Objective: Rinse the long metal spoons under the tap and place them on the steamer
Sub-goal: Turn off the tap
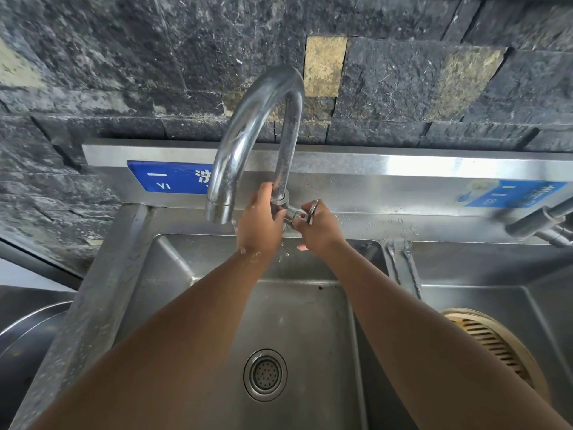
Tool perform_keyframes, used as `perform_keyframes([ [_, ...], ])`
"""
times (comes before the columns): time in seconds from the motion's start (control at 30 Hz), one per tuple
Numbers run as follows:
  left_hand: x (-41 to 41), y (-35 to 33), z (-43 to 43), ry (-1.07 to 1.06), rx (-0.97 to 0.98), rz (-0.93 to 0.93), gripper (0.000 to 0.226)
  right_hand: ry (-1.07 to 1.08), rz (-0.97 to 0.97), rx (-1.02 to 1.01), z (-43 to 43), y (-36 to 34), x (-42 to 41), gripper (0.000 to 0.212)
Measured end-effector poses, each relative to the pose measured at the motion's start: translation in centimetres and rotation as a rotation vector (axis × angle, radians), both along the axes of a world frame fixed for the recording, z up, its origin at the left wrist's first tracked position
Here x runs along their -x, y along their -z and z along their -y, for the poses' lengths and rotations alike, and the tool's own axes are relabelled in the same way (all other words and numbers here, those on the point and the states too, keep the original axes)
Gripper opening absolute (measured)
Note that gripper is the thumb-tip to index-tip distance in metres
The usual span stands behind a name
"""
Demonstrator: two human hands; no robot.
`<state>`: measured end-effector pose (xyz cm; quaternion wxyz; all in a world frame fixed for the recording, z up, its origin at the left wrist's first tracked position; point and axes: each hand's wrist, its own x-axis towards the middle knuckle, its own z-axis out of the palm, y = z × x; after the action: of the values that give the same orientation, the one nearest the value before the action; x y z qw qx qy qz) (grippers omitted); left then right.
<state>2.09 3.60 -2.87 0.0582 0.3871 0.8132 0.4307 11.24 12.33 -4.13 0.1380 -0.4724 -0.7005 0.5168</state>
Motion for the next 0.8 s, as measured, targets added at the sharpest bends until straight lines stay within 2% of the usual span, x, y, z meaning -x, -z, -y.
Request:
perform_keyframes([
  [0.4,0.4,0.0,-0.1,0.03,0.022,0.002,0.038,-0.033,0.043,-0.034,-0.4,-0.2,0.0,0.027],
  [0.5,0.9,-0.6,-0.2,0.047,0.095,0.007,0.037,-0.064,0.12,-0.056,-0.5,-0.9,-0.1,0.034],
  [0.57,0.9,-1.3,-0.1,0.046,0.126,0.033,0.038,-0.088,0.157,-0.05,-0.4,-1.5,-0.4,0.047],
  [0.7,-0.7,-3.1,0.5,-0.009,0.19,0.14,0.055,-0.1,0.213,-0.089,0.2,-3.0,-2.7,0.073],
  [0.8,-3.2,-4.4,1.7,-0.027,0.217,0.254,0.045,-0.059,0.224,-0.089,1.1,-4.4,-6.6,0.065],
])
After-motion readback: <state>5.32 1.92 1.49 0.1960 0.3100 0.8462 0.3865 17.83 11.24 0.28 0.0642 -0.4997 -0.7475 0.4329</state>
